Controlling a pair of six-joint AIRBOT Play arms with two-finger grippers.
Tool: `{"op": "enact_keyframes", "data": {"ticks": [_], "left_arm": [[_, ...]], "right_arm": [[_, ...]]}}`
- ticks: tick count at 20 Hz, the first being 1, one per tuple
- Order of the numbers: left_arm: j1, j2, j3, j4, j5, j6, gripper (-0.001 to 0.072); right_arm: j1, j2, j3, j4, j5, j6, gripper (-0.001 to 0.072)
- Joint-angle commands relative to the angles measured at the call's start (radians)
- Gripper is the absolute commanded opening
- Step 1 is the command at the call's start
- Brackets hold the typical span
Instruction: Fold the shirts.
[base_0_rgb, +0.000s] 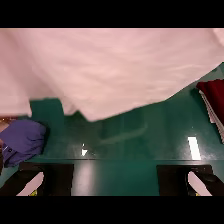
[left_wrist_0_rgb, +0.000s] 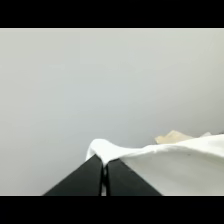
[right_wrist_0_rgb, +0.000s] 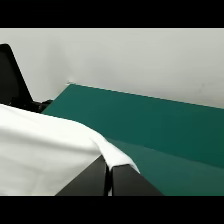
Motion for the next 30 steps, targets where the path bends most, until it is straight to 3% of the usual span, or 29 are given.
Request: {"op": "enact_keyframes", "data": {"ticks": [1,5,9,12,14,18,20,21,22,23,27,30], "left_arm": [[0.001,-0.041,-0.026,-0.004,0.107,0.039,0.0027],[0.001,-0.259,-0.138,-0.043,-0.003,0.004,0.0027],[0.0,-0.576,-0.192,-0.075,-0.249,-0.043,0.0028],[0.0,-0.803,-0.192,-0.076,-0.308,-0.048,0.0028],[0.0,-0.904,-0.192,-0.076,-0.305,-0.048,0.0028],[0.001,-0.985,-0.192,-0.053,-0.304,-0.048,0.004],[0.001,-0.985,-0.191,-0.022,-0.308,-0.069,0.0482],[0.002,-0.985,-0.191,-0.017,-0.313,-0.084,0.0512],[0.008,-0.985,-0.191,-0.015,-0.322,-0.084,0.0512],[0.016,-0.985,-0.187,-0.013,-0.34,-0.093,0.0512],[0.094,-0.951,-0.184,0.039,-0.488,-0.13,0.051],[0.147,-0.885,-0.26,0.161,-0.548,-0.174,0.0493]], "right_arm": [[-0.023,-0.063,0.04,-0.002,0.164,0.117,0.0016],[-0.024,-0.242,0.04,-0.005,0.378,0.151,0.0016],[-0.023,-0.466,0.04,-0.043,0.419,0.15,0.0016],[-0.013,-0.612,-0.024,-0.161,0.337,0.134,0.0016],[-0.014,-0.684,-0.116,-0.16,0.225,0.09,0.0016],[-0.016,-0.777,-0.232,-0.151,-0.002,0.075,0.0017],[-0.016,-0.792,-0.238,-0.151,-0.067,0.075,0.0017],[-0.016,-0.792,-0.238,-0.15,-0.09,0.075,0.004],[-0.021,-0.792,-0.236,-0.15,-0.102,0.075,0.0276],[-0.029,-0.792,-0.227,-0.151,-0.089,0.075,0.0454],[-0.098,-0.787,-0.153,-0.152,0.138,-0.016,0.0453],[-0.138,-0.707,-0.262,-0.157,0.235,-0.085,0.045]]}}
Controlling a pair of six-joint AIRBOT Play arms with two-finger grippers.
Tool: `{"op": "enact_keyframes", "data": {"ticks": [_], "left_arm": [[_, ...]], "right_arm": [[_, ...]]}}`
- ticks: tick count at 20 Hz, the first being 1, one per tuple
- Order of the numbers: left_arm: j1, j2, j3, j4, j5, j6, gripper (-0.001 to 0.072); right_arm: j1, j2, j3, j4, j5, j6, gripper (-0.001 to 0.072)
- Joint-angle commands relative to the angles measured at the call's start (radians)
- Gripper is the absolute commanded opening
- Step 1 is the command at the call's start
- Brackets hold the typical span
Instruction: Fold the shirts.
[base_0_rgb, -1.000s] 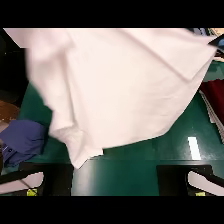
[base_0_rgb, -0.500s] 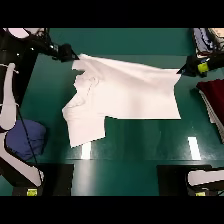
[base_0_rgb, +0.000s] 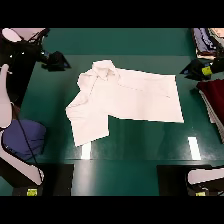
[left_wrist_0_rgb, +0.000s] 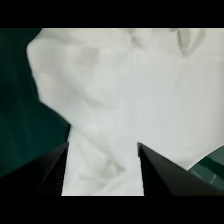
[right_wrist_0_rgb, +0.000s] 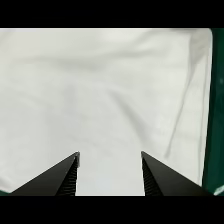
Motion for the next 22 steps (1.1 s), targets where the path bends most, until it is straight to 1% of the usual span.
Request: {"op": "enact_keyframes", "data": {"ticks": [1,4,6,9,11,14,17,18,20,22], "left_arm": [[0.056,0.078,-0.098,0.106,-0.074,-0.034,0.0473],[0.071,0.198,-0.343,0.109,-0.043,-0.006,0.0473],[0.071,0.301,-0.561,0.109,0.038,0.01,0.0473],[0.071,0.471,-0.885,0.113,0.219,0.012,0.0473],[0.071,0.539,-1.025,0.113,0.279,0.019,0.0474],[0.071,0.554,-1.15,0.092,0.341,0.019,0.0474],[0.071,0.554,-1.207,0.039,0.422,0.02,0.0474],[0.071,0.554,-1.215,0.016,0.448,0.03,0.0473],[0.071,0.554,-1.225,-0.062,0.49,0.085,0.0473],[0.071,0.554,-1.227,-0.11,0.505,0.116,0.0473]], "right_arm": [[-0.048,0.09,-0.126,-0.008,0.102,-0.084,0.045],[-0.079,0.227,-0.36,-0.006,0.055,-0.093,0.0449],[-0.082,0.304,-0.488,-0.006,0.014,-0.106,0.045],[-0.082,0.39,-0.606,0.0,-0.027,-0.111,0.045],[-0.082,0.432,-0.65,0.002,-0.038,-0.111,0.045],[-0.082,0.472,-0.666,0.002,-0.04,-0.111,0.045],[-0.082,0.504,-0.666,0.003,-0.042,-0.111,0.045],[-0.082,0.512,-0.666,0.002,-0.042,-0.111,0.0449],[-0.082,0.522,-0.666,0.002,-0.042,-0.111,0.0449],[-0.082,0.522,-0.666,0.004,-0.042,-0.111,0.0449]]}}
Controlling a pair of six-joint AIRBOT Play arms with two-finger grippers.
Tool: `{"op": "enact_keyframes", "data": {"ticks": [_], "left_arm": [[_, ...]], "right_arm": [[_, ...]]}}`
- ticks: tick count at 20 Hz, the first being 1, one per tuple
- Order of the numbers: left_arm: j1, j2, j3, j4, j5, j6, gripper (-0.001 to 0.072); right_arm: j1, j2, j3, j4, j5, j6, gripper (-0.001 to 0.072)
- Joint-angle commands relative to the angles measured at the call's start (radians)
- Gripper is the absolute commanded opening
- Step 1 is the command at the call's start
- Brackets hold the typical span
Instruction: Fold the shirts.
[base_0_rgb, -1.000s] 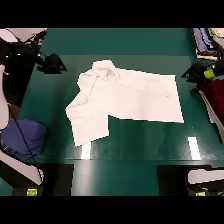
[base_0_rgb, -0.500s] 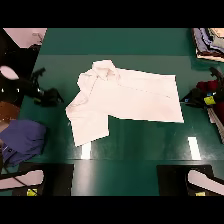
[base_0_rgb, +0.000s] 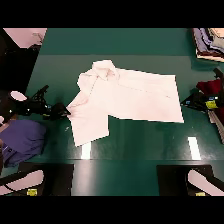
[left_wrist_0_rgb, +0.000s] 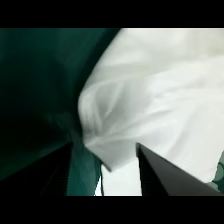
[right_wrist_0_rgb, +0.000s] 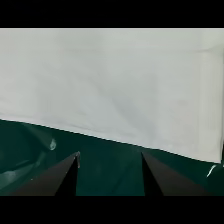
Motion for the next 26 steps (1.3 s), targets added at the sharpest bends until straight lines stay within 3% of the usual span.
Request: {"op": "enact_keyframes", "data": {"ticks": [1,7,8,9,12,17,22,26], "left_arm": [[0.0,0.001,-0.024,-0.079,0.066,0.049,0.0473],[0.0,-0.045,-0.028,-0.084,0.014,0.049,0.0459],[0.0,-0.044,-0.027,-0.09,0.014,0.05,0.0193],[0.0,-0.043,-0.026,-0.105,0.012,0.063,0.0032],[0.0,-0.043,-0.005,-0.143,-0.021,0.101,0.0027],[0.0,-0.042,0.174,-0.126,-0.169,0.135,0.0027],[0.0,-0.042,0.303,-0.127,-0.203,0.134,0.0027],[0.0,-0.042,0.307,-0.127,-0.199,0.134,0.0027]], "right_arm": [[0.0,0.013,-0.003,0.006,-0.003,0.0,0.045],[-0.001,0.013,-0.003,0.076,-0.04,0.0,0.0449],[-0.001,0.013,-0.003,0.07,-0.044,0.0,0.045],[-0.001,0.013,-0.003,0.069,-0.045,0.0,0.045],[-0.001,0.013,-0.003,0.041,-0.043,0.0,0.045],[-0.023,0.011,-0.034,-0.196,-0.007,0.0,0.045],[-0.217,-0.118,-0.131,-0.158,-0.01,-0.005,0.0449],[-0.259,-0.272,-0.156,0.002,-0.036,-0.071,0.0432]]}}
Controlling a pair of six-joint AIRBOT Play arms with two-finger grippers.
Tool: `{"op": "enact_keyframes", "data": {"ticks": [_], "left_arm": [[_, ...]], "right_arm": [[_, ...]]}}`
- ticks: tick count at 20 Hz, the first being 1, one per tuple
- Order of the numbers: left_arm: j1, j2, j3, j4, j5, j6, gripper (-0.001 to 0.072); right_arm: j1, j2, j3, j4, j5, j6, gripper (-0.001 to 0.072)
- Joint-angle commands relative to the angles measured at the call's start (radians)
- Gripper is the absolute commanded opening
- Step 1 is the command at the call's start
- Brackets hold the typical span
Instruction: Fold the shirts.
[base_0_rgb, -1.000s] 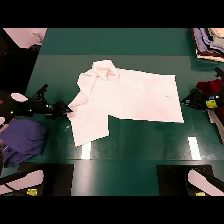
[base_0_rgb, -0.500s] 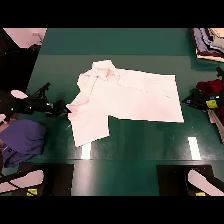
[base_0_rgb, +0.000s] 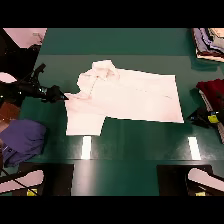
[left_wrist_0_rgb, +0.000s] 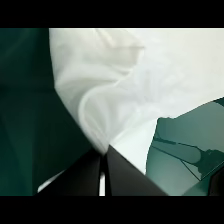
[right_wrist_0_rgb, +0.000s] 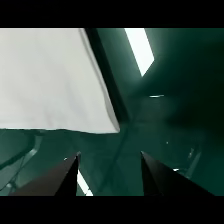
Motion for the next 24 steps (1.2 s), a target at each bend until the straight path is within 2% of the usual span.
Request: {"op": "enact_keyframes", "data": {"ticks": [1,5,7,9,12,16,20,24], "left_arm": [[0.001,0.0,0.019,0.0,-0.008,0.002,0.0027],[0.001,0.0,0.019,0.0,-0.009,0.0,0.0027],[0.001,0.0,0.019,0.0,-0.026,-0.001,0.0028],[0.001,0.0,0.019,0.0,-0.074,-0.001,0.0027],[0.001,0.014,0.021,-0.001,-0.125,-0.016,0.0026],[0.001,0.157,0.13,-0.002,-0.077,-0.061,0.0027],[0.001,0.331,0.434,-0.001,-0.003,-0.087,0.0027],[0.001,0.426,0.793,-0.001,0.086,-0.086,0.0028]], "right_arm": [[-0.024,-0.118,-0.008,0.093,-0.029,-0.032,0.0431],[0.056,-0.171,0.042,0.107,-0.044,-0.031,0.0428],[0.09,-0.166,0.047,0.106,-0.042,-0.032,0.019],[0.112,-0.155,0.047,0.1,-0.018,-0.032,0.0014],[0.134,-0.081,0.048,0.109,-0.003,-0.032,0.0017],[0.136,0.102,0.167,0.219,-0.008,-0.023,0.0017],[0.136,0.259,0.472,0.346,-0.066,-0.008,0.0017],[0.136,0.376,0.778,0.335,-0.171,0.004,0.0017]]}}
